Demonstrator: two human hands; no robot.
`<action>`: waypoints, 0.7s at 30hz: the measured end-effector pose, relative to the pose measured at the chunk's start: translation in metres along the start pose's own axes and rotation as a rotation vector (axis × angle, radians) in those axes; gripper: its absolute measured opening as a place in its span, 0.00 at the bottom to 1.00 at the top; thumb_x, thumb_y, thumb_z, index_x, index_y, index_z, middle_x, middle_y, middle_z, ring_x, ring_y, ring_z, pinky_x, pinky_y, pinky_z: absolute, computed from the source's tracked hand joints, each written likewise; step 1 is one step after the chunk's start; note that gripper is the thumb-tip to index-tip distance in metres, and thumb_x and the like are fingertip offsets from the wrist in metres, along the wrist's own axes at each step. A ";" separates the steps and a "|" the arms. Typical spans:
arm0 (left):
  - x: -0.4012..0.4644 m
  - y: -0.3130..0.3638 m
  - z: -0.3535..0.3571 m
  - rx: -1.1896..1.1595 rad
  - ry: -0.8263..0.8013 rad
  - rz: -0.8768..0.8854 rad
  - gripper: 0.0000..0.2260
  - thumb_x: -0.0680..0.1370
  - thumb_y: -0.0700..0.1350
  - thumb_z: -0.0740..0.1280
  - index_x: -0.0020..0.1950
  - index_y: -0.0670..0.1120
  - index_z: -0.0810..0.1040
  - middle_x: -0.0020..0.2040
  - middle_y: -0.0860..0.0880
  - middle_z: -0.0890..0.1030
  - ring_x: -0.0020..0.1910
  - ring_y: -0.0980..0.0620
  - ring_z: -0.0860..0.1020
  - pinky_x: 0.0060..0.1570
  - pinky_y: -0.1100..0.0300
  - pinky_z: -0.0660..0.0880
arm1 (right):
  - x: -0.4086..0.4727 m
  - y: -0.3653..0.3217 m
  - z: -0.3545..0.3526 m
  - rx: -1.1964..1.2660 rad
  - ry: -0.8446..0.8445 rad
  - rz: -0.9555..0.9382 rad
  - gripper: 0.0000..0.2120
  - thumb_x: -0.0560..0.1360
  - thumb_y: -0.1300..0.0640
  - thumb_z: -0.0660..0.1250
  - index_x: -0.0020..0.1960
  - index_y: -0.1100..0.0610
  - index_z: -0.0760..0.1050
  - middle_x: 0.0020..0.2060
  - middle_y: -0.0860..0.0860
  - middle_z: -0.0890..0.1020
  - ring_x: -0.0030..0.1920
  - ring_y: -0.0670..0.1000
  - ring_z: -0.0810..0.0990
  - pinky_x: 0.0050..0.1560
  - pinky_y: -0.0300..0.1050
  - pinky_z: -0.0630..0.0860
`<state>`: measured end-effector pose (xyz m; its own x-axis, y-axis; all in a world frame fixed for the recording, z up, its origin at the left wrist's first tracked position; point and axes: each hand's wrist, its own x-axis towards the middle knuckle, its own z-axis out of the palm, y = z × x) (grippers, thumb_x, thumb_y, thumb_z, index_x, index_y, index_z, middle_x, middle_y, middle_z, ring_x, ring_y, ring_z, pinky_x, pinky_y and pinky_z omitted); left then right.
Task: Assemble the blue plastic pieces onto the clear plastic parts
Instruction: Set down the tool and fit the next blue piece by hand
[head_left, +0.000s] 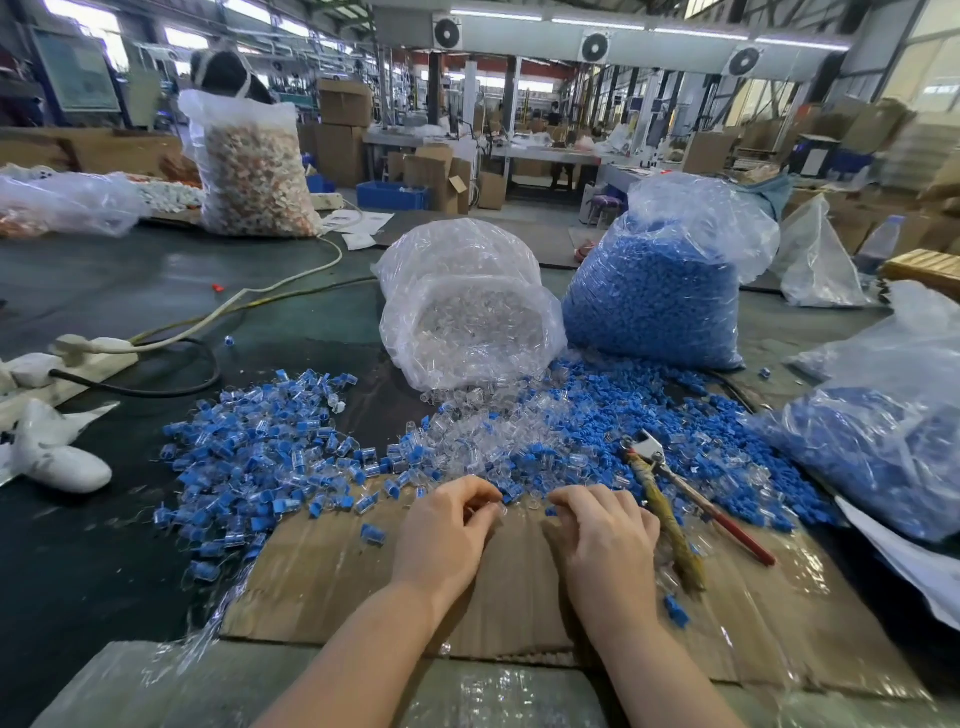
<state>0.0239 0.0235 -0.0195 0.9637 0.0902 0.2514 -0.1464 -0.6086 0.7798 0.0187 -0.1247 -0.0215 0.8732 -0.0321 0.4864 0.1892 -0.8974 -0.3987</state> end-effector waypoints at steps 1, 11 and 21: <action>0.002 0.002 0.001 -0.034 0.009 -0.027 0.04 0.75 0.44 0.68 0.46 0.54 0.79 0.40 0.60 0.79 0.41 0.64 0.76 0.38 0.77 0.69 | 0.000 0.001 0.000 0.024 -0.007 0.010 0.08 0.74 0.64 0.67 0.48 0.53 0.80 0.43 0.47 0.81 0.46 0.53 0.75 0.48 0.47 0.59; -0.006 0.008 0.018 -0.131 0.056 -0.074 0.06 0.74 0.43 0.70 0.46 0.55 0.78 0.37 0.60 0.78 0.38 0.64 0.77 0.37 0.77 0.70 | -0.001 0.006 -0.002 0.127 0.009 0.055 0.02 0.73 0.59 0.69 0.44 0.53 0.79 0.39 0.46 0.81 0.43 0.51 0.75 0.45 0.44 0.60; -0.008 0.007 0.014 -0.176 0.035 -0.072 0.08 0.73 0.43 0.71 0.40 0.56 0.77 0.36 0.59 0.80 0.38 0.67 0.77 0.39 0.76 0.71 | -0.004 0.004 -0.001 0.146 0.022 -0.019 0.05 0.71 0.55 0.72 0.39 0.54 0.78 0.43 0.48 0.75 0.47 0.52 0.73 0.47 0.49 0.63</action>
<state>0.0180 0.0075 -0.0242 0.9653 0.1576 0.2081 -0.1168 -0.4522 0.8843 0.0160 -0.1285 -0.0243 0.8589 -0.0273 0.5113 0.2698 -0.8246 -0.4972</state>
